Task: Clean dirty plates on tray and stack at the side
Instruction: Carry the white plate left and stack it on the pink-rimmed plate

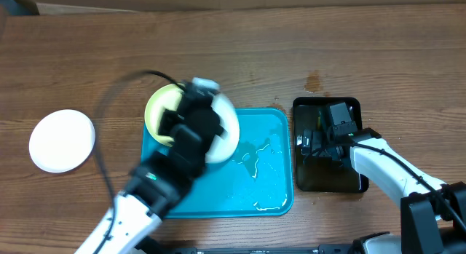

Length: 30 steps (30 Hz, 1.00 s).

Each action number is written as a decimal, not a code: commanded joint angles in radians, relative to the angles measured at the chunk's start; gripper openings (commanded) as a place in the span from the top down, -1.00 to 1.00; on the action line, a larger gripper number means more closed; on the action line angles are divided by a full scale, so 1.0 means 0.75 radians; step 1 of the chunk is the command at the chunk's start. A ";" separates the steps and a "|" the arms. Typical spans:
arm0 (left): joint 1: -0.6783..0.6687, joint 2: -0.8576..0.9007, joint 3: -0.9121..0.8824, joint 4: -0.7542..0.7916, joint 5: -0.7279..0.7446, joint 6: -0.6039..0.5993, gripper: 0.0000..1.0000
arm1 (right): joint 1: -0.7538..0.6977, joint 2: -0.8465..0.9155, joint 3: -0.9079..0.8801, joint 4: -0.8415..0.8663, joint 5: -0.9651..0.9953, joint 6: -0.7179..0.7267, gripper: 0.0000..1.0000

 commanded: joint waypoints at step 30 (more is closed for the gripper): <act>0.813 0.035 -0.435 -0.568 1.377 -0.393 -0.21 | -0.003 0.004 -0.005 0.004 0.008 -0.001 -1.00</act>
